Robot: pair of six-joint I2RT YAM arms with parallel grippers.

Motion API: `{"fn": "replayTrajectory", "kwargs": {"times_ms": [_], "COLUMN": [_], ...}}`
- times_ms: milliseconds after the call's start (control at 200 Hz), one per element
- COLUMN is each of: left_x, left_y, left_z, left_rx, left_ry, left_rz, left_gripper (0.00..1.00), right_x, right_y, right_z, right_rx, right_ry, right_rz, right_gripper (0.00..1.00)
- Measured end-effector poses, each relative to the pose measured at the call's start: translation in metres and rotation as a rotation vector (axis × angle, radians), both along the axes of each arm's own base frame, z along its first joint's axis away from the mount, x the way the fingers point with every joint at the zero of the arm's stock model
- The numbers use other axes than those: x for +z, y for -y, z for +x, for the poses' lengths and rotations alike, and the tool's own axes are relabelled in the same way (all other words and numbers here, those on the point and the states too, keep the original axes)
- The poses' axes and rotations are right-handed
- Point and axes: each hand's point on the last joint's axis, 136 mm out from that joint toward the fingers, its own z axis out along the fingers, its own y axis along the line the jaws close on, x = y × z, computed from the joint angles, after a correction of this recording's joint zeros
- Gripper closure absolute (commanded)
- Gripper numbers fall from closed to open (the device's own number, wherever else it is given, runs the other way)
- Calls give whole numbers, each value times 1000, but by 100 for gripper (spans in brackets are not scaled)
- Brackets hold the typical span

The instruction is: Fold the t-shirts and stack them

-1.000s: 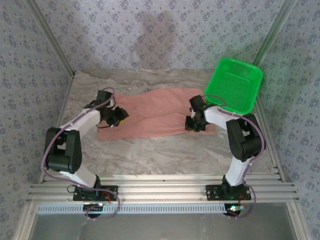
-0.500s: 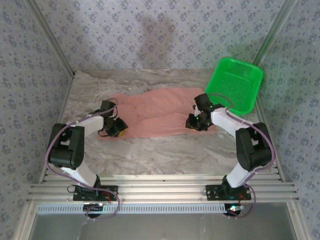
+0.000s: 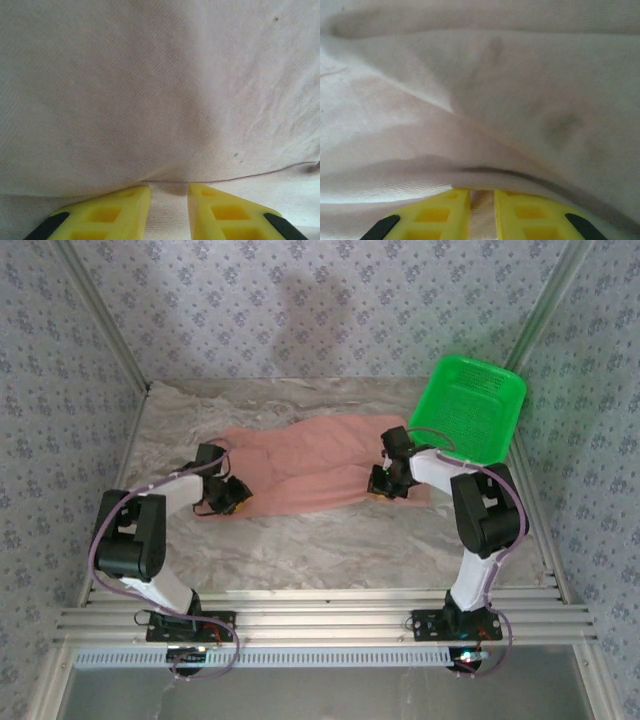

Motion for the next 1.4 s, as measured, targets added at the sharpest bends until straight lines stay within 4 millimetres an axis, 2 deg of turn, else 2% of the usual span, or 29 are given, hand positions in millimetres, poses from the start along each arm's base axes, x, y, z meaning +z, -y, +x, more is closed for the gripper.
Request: {"fn": "replayTrajectory", "kwargs": {"times_ms": [210, 350, 560, 799, 899, 1054, 1159, 1294, 1399], "left_x": [0, 0, 0, 0, 0, 1, 4, 16, 41], "left_y": [-9, -16, -29, -30, -32, -35, -39, -37, -27], "left_z": [0, -1, -4, -7, -9, -14, -19, -24, -21], "left_rx": [14, 10, -2, -39, -45, -49, -47, -50, -62], "left_ry": [7, 7, 2, 6, 2, -3, 0, 19, 86], "left_rz": [-3, 9, 47, 65, 77, 94, 104, 102, 76], "left_gripper": [72, 71, 71, 69, 69, 66, 56, 34, 26], "right_x": [0, 2, -6, -4, -5, -2, 13, 44, 55], "right_y": [13, 21, 41, 54, 55, 58, 64, 63, 57], "right_z": [13, 8, -21, -44, -64, -102, -114, -103, -92], "right_rx": [-42, -46, -59, -73, -61, -58, -79, -62, 24], "right_ry": [-4, -31, -110, -137, -164, -208, -190, -81, -34], "right_rz": [23, 19, -29, -68, -101, -126, -132, -115, -120], "right_gripper": [77, 76, 75, 76, 75, 67, 62, 55, 52]}}
